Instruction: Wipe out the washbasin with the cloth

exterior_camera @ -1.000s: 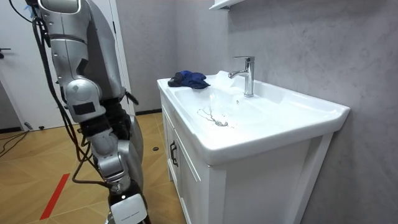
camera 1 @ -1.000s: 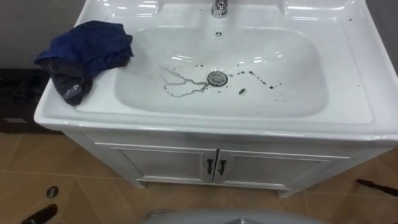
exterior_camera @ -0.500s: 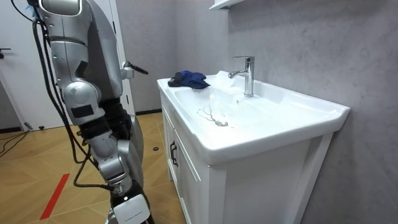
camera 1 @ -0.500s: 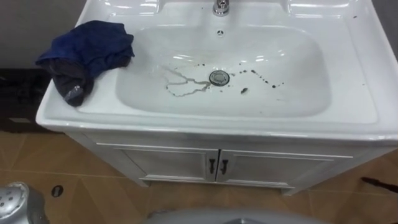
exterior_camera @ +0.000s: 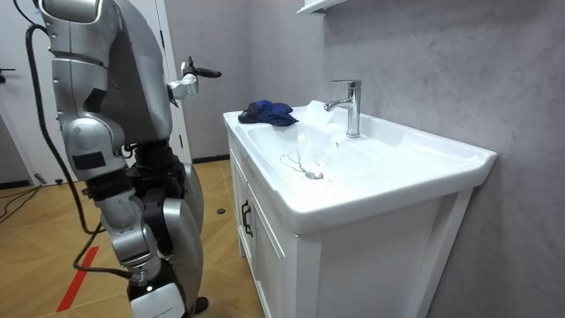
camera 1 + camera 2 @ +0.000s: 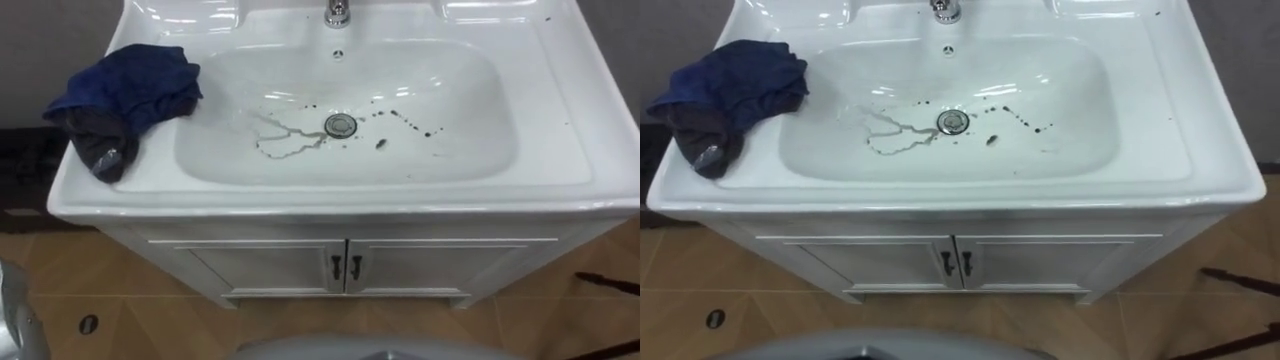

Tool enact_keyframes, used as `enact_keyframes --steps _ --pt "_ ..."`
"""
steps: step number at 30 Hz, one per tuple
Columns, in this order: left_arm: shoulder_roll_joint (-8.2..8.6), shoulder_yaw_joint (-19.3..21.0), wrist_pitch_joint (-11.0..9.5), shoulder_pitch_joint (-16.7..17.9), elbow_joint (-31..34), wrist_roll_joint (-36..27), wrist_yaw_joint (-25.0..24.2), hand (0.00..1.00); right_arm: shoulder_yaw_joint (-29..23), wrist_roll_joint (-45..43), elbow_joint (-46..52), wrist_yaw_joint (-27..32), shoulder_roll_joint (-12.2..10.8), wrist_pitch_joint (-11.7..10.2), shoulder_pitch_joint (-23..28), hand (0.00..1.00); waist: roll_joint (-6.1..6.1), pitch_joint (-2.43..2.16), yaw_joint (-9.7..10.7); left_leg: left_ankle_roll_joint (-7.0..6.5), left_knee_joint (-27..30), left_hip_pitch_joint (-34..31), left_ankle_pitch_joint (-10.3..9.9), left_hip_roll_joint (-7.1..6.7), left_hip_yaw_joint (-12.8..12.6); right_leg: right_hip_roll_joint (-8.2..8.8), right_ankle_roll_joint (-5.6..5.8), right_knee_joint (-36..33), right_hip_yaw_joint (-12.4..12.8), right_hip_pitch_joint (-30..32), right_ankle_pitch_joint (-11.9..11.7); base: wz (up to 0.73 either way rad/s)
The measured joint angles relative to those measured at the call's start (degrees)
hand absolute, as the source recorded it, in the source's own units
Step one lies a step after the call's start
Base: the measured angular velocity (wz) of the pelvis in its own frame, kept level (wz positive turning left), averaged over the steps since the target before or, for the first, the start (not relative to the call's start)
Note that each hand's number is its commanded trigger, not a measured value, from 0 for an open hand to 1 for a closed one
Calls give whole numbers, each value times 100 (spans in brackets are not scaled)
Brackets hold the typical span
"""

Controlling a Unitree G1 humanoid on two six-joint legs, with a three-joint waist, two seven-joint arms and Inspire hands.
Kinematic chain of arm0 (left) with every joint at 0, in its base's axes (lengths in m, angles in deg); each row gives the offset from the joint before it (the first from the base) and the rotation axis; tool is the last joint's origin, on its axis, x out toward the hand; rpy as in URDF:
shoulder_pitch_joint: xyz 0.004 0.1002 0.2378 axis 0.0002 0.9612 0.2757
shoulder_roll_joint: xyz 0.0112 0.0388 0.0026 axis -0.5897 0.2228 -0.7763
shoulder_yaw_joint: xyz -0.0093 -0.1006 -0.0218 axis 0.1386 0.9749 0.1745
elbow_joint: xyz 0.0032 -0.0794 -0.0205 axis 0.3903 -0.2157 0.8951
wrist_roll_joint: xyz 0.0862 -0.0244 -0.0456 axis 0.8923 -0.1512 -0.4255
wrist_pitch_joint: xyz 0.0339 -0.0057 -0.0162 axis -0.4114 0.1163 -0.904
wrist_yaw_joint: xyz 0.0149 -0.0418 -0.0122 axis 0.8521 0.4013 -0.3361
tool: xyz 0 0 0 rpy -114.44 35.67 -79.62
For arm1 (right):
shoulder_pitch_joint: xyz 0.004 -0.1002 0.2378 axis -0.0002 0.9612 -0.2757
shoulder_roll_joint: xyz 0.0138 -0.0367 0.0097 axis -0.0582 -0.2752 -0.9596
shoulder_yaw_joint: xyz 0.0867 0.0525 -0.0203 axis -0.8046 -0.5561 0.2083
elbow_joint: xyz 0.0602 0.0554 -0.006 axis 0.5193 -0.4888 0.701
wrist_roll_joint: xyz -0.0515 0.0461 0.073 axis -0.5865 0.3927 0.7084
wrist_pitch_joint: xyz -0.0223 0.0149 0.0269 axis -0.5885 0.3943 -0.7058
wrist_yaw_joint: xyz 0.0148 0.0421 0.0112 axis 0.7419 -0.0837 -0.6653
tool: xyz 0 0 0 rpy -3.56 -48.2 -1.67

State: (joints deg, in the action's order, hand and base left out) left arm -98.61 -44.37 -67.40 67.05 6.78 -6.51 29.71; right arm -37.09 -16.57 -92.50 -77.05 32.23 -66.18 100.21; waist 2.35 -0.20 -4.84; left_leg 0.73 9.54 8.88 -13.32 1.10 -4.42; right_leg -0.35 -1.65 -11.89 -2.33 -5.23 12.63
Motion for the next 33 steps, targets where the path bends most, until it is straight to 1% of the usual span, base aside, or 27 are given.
enact_keyframes --steps 3,4,6,9,10,13,19,23,25,29,31,33 --pt "-1 -51 0 -16 58 332 -21 0 1 3 -12 -85 0 0 -4 0 11 -7 71 0 1 -10 0 0 -14 -24 1 -18 53 39 -1 -8" --pt "-1 -85 0 -21 96 517 -34 0 -1 5 -17 -116 -3 3 1 0 28 -18 109 0 1 -2 0 -2 -14 -36 3 -28 70 40 -2 -7" --pt "-1 -149 -6 -20 142 804 -77 0 1 6 -12 -149 -3 2 5 0 30 9 140 0 0 34 0 0 -15 -47 2 -62 117 40 -2 -12" --pt "-1 -421 -7 -21 219 1039 -122 0 1 3 -26 -152 -3 3 -11 0 40 29 210 0 -1 49 0 2 -13 -65 2 -82 197 52 -2 -9" --pt "1 -557 -8 -19 219 1088 -124 0 0 3 -46 -156 -4 4 -31 0 40 33 277 0 -2 49 0 2 -13 -68 2 -91 200 54 -2 0" --pt "4 -797 -7 -20 218 1094 -270 0 -8 2 -48 -174 -5 4 -63 0 41 33 434 0 -1 53 0 7 -11 -73 2 -94 199 55 -3 0" --pt "6 -964 -5 -23 218 1278 -663 0 -134 19 -89 -255 -4 12 26 0 26 38 612 0 -4 72 0 13 -34 -80 -1 -88 252 58 -4 -5" --pt "6 -1171 8 -26 186 1311 -943 0 -131 6 -183 -349 -2 78 -16 0 4 48 632 0 -8 107 0 13 -96 -97 1 -89 355 59 -11 -13" --pt "5 -1312 13 -65 -9 1313 -1111 0 -123 -22 -245 -350 -3 106 -65 0 -13 44 640 0 -15 140 0 14 -171 -96 4 -88 391 46 -17 -13" --pt "8 -1617 126 -203 -369 1313 -1373 0 -124 2 -245 -349 -9 138 -106 0 -61 52 692 0 -16 135 0 14 -197 -96 7 -73 397 53 -19 -3" --pt "6 -1679 185 -288 -483 1317 -1439 0 -123 2 -245 -347 -11 155 -119 0 -47 37 752 0 -16 128 0 15 -191 -95 6 -65 387 55 -24 2" --pt "6 -1755 247 -416 -647 1319 -1473 0 -122 32 -244 -338 -11 199 -180 0 -60 51 783 0 -17 128 0 18 -192 -96 6 -57 393 55 -37 -2"
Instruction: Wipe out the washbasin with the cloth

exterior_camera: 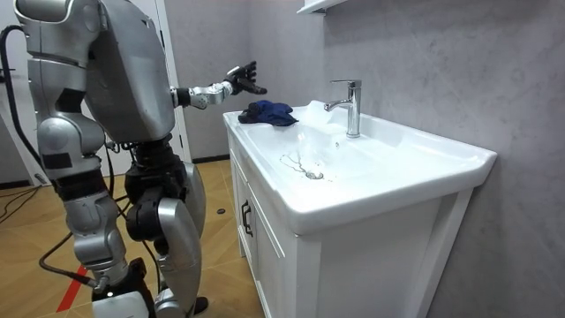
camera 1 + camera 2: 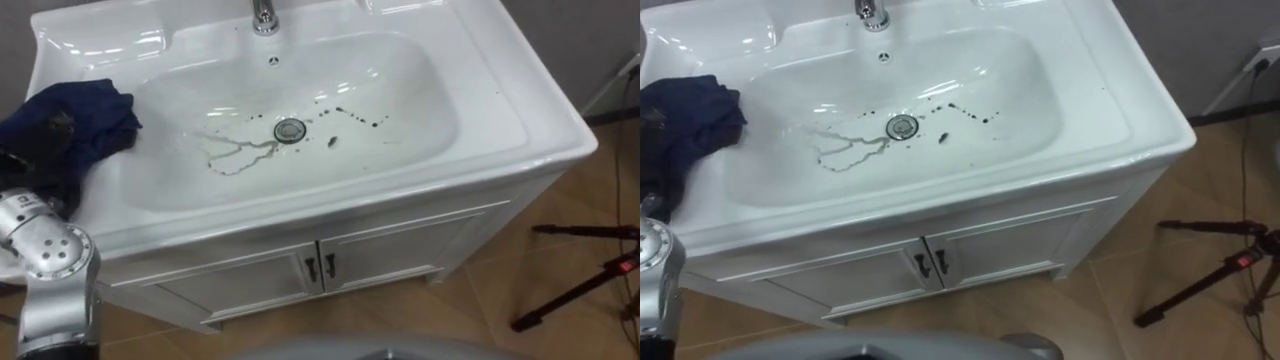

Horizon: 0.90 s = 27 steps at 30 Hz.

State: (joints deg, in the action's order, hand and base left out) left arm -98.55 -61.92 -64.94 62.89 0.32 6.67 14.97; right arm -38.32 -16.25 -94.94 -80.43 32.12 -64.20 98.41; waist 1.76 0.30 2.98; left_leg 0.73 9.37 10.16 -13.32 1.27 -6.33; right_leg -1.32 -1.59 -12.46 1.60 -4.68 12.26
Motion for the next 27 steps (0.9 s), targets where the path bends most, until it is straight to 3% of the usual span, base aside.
enact_keyframes --steps 8,14,22,27 --pt "0 -267 142 -280 -438 19 -114 0 -2 -34 1 111 -29 58 -54 0 96 -13 57 0 -5 3 0 10 -127 -26 14 72 152 13 -66 -9" --pt "0 -346 302 -293 -899 379 -173 0 -3 -59 -9 147 -33 66 -100 0 190 18 215 0 -5 -5 0 13 -154 -60 15 -21 292 115 -68 -12" --pt "-1 -358 361 -538 -1553 623 -163 0 -13 -227 -43 206 -39 159 -124 0 168 14 297 0 -10 26 0 19 -242 -79 14 -115 342 166 -70 -4" --pt "-21 -353 564 -549 -1755 664 -165 0 -10 -253 -38 193 -46 317 -122 0 168 3 298 -1 -29 57 -1 20 -291 -95 33 -148 427 194 -93 -9"
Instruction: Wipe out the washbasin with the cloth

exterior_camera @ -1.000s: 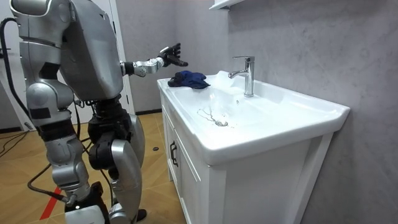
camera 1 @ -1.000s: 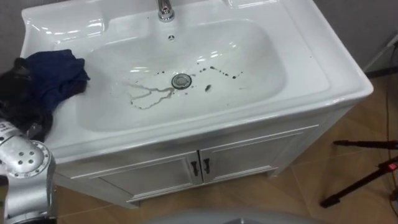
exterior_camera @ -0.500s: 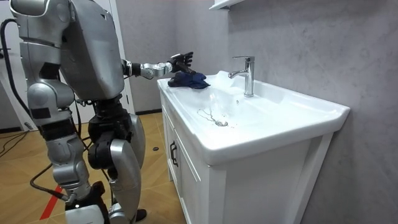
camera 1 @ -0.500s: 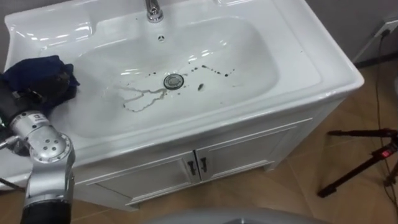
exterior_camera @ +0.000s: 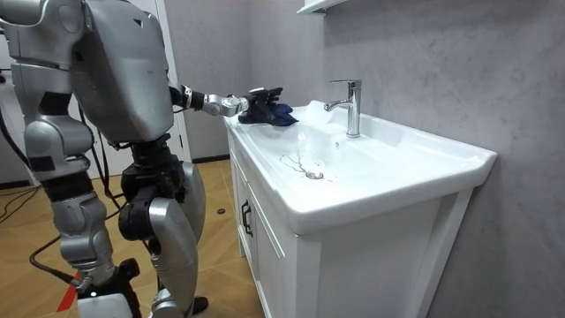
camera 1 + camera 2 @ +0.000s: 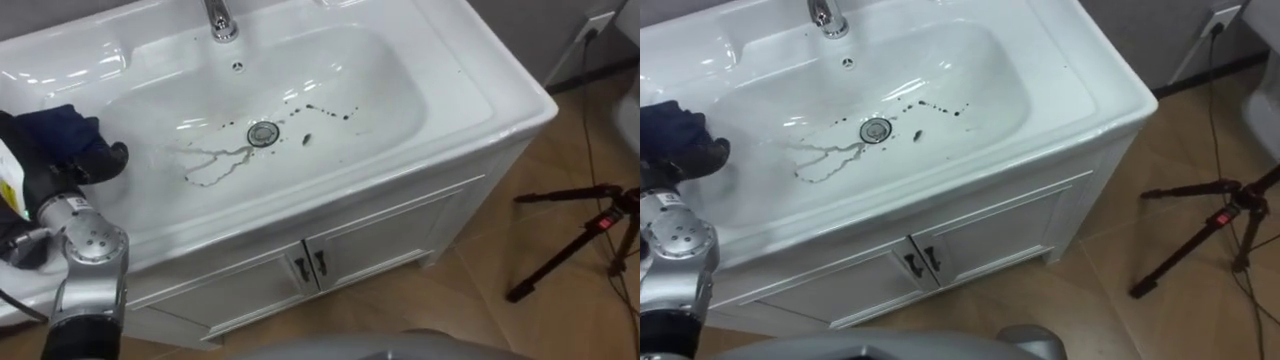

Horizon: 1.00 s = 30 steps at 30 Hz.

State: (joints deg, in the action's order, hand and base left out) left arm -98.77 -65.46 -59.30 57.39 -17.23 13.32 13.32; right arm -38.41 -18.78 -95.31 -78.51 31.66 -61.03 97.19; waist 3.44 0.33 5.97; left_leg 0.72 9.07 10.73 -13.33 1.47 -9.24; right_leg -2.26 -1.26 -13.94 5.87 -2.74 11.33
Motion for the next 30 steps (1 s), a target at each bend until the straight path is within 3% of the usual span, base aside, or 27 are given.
enact_keyframes --steps 2,5,11,18,23,30 --pt "-31 5 77 -1 -44 2 -2 0 0 0 -1 4 -4 64 0 0 -3 -38 -7 -2 -57 -8 -1 0 -2 -20 1 -41 42 77 -13 -11" --pt "-62 5 155 -6 -58 2 0 0 1 6 6 28 -10 122 5 0 -18 -60 0 -35 -60 2 -20 2 -1 -29 2 -78 46 87 -13 -2" --pt "-112 -4 215 -139 -429 2 5 0 11 24 41 140 -16 196 5 0 48 -73 12 -71 -59 10 -42 8 5 -37 11 -99 46 81 -24 0" --pt "-108 -9 248 -145 -784 245 -3 0 13 50 -41 270 -34 223 -37 0 100 -46 7 -71 -59 5 -42 11 16 -38 8 -93 32 77 -23 0" --pt "-50 -8 392 -144 -807 741 -2 0 10 49 -90 432 -33 246 -39 0 99 -50 2 -71 -57 5 -43 9 45 -31 6 -94 -2 72 -21 1" --pt "23 -7 439 -142 -913 1164 -3 0 0 19 -75 394 -16 243 -44 0 87 -52 0 -71 -57 -12 -43 10 70 -3 2 -87 -154 75 -19 2"
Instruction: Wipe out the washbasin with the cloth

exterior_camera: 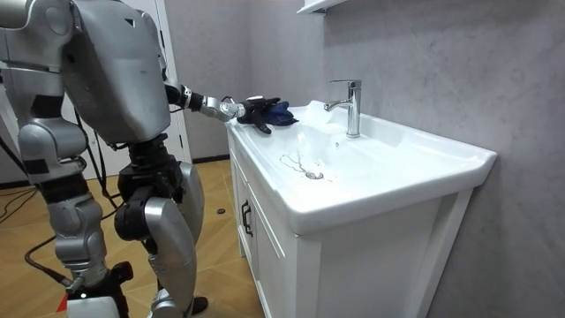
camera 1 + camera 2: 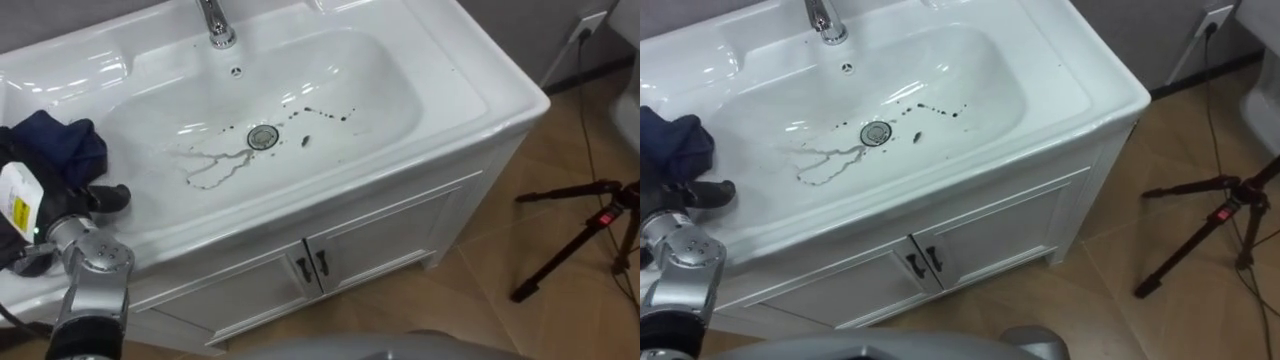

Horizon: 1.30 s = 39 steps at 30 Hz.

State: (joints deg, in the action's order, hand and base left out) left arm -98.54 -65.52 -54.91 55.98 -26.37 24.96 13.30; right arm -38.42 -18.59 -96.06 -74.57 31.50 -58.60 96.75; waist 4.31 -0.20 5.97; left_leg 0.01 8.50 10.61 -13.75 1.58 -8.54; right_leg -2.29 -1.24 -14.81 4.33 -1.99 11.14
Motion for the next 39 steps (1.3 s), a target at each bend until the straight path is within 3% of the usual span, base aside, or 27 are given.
enact_keyframes --steps 8,22,39 --pt "4 -11 27 30 -72 177 -39 0 4 31 -52 -19 1 6 4 0 2 -31 -9 0 1 12 0 -1 -5 13 -2 3 -58 -4 1 0" --pt "2 50 122 28 -71 180 -106 0 10 29 -57 54 4 73 -128 0 -44 -39 -16 2 7 8 -2 -17 -63 11 -12 -224 0 94 85 -2" --pt "1 66 90 32 -89 169 338 0 25 42 -165 196 11 41 -315 0 -9 -43 -59 2 -8 49 -2 -17 -31 2 -14 -187 23 83 90 -1"
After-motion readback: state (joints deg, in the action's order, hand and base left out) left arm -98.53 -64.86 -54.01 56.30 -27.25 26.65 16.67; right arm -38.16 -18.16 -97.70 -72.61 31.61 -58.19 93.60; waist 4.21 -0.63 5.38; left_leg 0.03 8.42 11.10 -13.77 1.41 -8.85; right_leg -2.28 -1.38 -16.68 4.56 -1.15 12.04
